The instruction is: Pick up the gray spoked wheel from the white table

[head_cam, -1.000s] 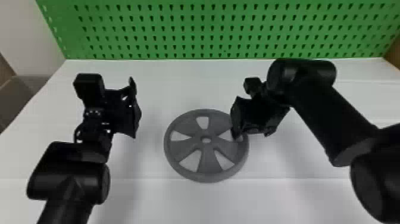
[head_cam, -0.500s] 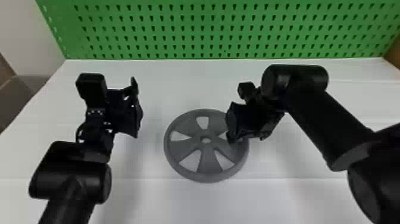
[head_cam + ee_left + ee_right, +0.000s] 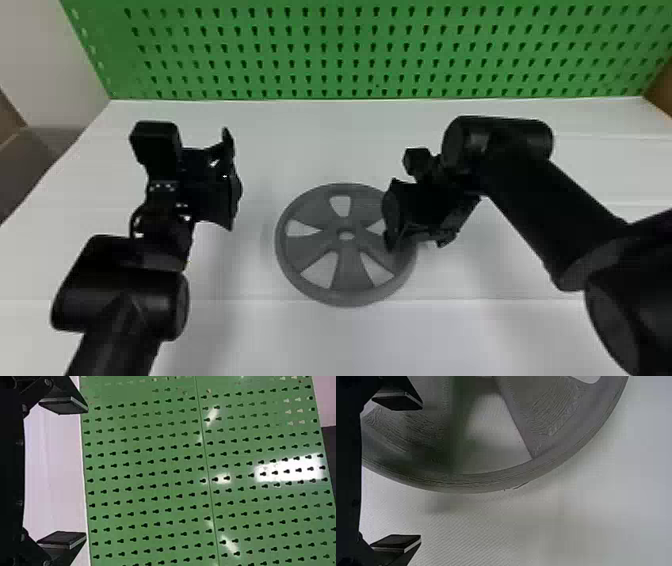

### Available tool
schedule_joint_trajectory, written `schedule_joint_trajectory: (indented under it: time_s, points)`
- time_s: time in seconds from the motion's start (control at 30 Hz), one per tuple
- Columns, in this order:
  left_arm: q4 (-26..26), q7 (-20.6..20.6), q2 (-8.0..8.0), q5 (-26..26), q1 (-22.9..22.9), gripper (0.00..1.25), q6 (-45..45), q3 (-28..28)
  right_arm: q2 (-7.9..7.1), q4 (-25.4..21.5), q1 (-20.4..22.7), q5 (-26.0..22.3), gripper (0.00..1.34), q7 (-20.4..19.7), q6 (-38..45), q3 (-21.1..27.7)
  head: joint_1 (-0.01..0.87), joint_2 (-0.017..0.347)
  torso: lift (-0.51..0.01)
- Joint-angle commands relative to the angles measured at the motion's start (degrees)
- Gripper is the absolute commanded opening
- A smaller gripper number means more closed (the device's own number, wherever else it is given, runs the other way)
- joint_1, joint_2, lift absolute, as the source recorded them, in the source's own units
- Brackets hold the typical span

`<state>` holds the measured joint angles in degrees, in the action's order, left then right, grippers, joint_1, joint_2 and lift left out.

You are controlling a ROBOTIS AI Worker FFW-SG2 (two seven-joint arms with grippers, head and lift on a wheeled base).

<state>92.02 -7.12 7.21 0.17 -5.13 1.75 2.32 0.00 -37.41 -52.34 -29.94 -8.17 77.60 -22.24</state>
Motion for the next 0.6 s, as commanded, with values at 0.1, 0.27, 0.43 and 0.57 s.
schedule_joint_trajectory:
  time_s: [0.1,0.27,0.43,0.57]
  points:
    - [0.0,0.0,0.00,-0.1,-0.1,1.09,-0.1,0.1,0.05,1.0,-0.3,-0.2,0.91,-0.5,-0.2,1.7,0.773,0.066,-0.081]
    - [0.0,0.0,0.00,-0.2,-0.3,1.09,-0.1,0.3,0.05,2.2,-0.7,-0.9,0.84,-2.5,-0.3,3.7,0.773,0.066,-0.081]
    - [0.0,0.0,0.00,-0.3,-0.3,1.09,-0.1,0.3,0.05,2.6,-0.9,-1.1,0.84,-3.7,-0.2,4.7,0.773,0.066,-0.081]
    - [-0.1,0.0,0.00,-0.3,-0.4,1.09,-0.1,0.4,0.05,2.7,-1.3,-1.1,0.81,-4.2,0.3,5.2,0.773,0.066,-0.081]
